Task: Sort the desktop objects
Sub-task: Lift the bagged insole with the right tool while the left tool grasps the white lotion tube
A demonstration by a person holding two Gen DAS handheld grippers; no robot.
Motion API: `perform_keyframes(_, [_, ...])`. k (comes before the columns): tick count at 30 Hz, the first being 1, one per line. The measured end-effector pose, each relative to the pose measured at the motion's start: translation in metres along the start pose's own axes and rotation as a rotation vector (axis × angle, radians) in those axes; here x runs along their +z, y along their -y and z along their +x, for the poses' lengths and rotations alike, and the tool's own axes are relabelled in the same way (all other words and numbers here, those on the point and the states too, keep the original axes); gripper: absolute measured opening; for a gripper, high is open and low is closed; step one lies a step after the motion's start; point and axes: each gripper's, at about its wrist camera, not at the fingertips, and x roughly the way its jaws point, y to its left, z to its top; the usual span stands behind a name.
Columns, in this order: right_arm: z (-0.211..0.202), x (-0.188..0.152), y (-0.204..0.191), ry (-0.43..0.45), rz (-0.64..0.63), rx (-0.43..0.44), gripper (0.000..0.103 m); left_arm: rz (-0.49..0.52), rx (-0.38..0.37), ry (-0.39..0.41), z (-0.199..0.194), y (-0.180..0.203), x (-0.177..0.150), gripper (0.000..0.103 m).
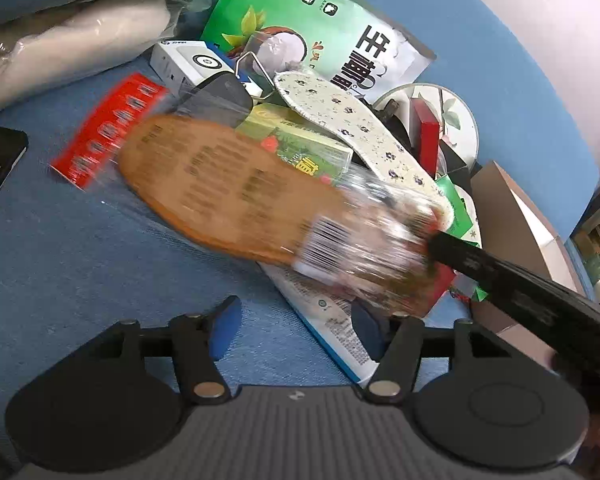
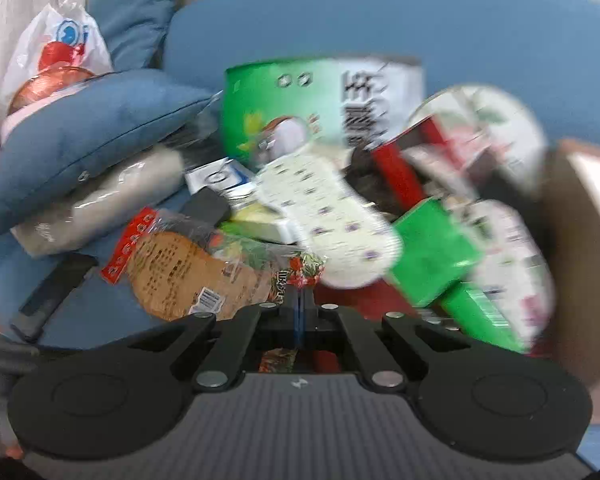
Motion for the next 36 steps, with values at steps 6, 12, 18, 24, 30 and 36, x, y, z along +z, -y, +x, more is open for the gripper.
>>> perform_keyframes(6, [-0.074, -0.035, 0.037, 0.006, 0.071, -0.113, 0.0, 0.034, 0.003, -0.01, 0.002, 0.012, -0.003, 0.072])
perform_keyframes(12, [-0.118, -0.085, 0.069, -0.222, 0.152, -0.242, 0.003, 0.118, 0.031, -0.015, 0.011, 0.033, -0.008, 0.073])
perform_keyframes(18, [-0.119, -0.076, 0.051, -0.15, -0.046, -0.251, 0.057, 0.16, 0.047, -0.008, 0.024, 0.043, -0.007, 0.075])
perform_keyframes(24, [-0.085, -0.064, 0.032, -0.132, -0.18, -0.141, 0.088, 0.214, 0.065, -0.006, 0.024, 0.043, -0.007, 0.063])
perform_keyframes(30, [-0.041, -0.07, 0.017, -0.212, -0.276, -0.111, 0.058, 0.25, 0.039, -0.025, 0.021, 0.038, -0.003, 0.048])
perform_keyframes(36, [-0.061, -0.069, 0.042, -0.309, -0.101, -0.099, 0.051, 0.358, -0.048, -0.11, 0.007, 0.019, 0.005, 0.04])
